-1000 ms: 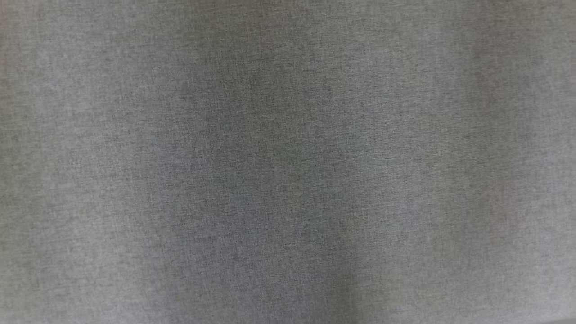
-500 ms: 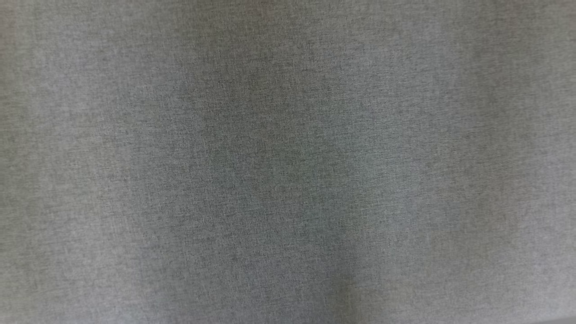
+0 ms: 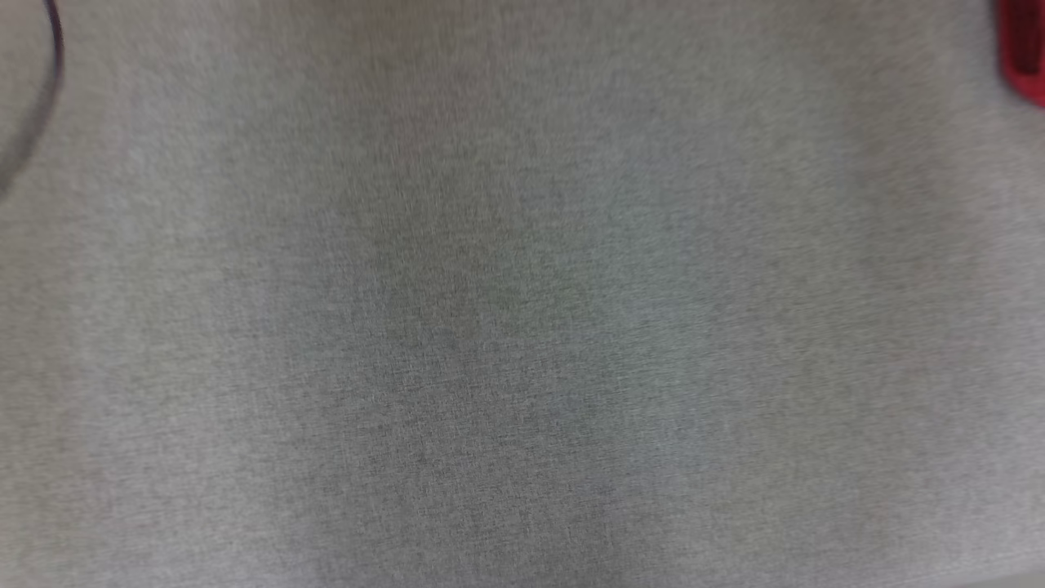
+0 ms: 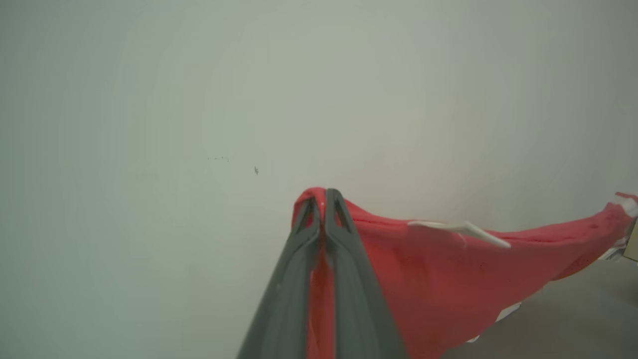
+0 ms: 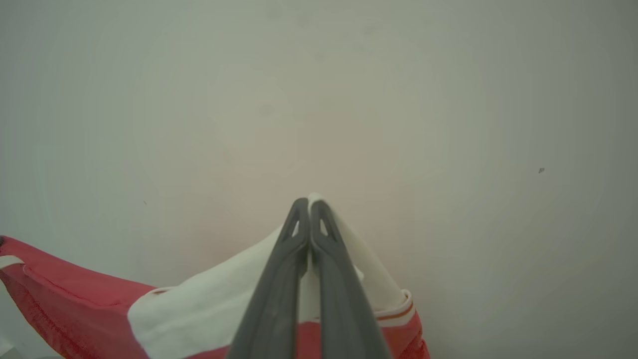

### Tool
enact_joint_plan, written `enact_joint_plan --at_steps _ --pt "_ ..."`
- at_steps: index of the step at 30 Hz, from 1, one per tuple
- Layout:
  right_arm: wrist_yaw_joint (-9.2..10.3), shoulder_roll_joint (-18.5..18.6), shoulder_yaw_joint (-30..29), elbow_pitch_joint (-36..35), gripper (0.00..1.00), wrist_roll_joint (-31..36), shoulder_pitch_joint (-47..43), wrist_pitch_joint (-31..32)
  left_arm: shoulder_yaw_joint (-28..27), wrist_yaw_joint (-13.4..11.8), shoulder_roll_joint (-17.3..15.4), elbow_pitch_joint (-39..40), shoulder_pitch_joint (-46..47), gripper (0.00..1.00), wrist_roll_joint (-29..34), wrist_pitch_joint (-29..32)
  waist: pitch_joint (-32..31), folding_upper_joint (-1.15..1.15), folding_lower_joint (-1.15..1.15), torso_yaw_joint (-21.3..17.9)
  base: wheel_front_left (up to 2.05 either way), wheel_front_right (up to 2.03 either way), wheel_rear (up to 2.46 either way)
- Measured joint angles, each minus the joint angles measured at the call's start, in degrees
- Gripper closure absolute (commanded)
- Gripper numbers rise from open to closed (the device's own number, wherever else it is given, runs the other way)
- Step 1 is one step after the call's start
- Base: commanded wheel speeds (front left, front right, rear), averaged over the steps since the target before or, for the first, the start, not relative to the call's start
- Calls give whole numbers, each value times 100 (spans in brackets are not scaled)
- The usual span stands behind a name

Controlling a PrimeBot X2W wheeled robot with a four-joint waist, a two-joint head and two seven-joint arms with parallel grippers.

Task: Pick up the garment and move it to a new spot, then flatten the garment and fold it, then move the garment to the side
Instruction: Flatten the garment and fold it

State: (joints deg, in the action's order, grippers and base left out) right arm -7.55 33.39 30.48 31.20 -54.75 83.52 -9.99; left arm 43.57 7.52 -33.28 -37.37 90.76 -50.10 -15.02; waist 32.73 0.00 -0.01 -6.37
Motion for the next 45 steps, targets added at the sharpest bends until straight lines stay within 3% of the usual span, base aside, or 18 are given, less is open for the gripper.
enact_joint_plan --at_steps 7,12,15,21,28,34,45 --pt "0 399 -490 -1233 100 -185 -2401 -78 -734 -505 -257 1502 -2263 100 104 -1 -608 -1 -1 -62 0 0 0" --pt "0 432 -1100 -1925 100 -124 -4047 51 -1081 -931 -328 2518 -3868 100 202 -1 -1020 -1 -2 -98 0 0 0" --pt "0 271 -1544 -2316 100 -3 -5010 202 -1250 -1074 -338 2959 -4683 100 205 -1 -1229 -1 -2 -116 0 0 0" --pt "0 -391 -2449 -3134 100 412 -6642 659 -1577 -1263 -212 3456 -6017 100 361 -1 -1512 -1 -2 -145 0 0 0" --pt "0 -1280 -3112 -3831 100 1016 -7992 1256 -2063 -1271 44 3609 -7199 100 539 -1 -1730 -1 -1 -183 0 0 0" --pt "0 -1942 -3453 -4143 100 1346 -8918 1578 -2464 -1124 399 3540 -8256 100 789 -1 -1903 -1 0 -173 0 0 0" --pt "0 -2127 -3687 -4100 100 1748 -9642 1833 -2961 -820 1227 3257 -9374 100 1196 -1 -2091 -1 0 -108 0 0 0"
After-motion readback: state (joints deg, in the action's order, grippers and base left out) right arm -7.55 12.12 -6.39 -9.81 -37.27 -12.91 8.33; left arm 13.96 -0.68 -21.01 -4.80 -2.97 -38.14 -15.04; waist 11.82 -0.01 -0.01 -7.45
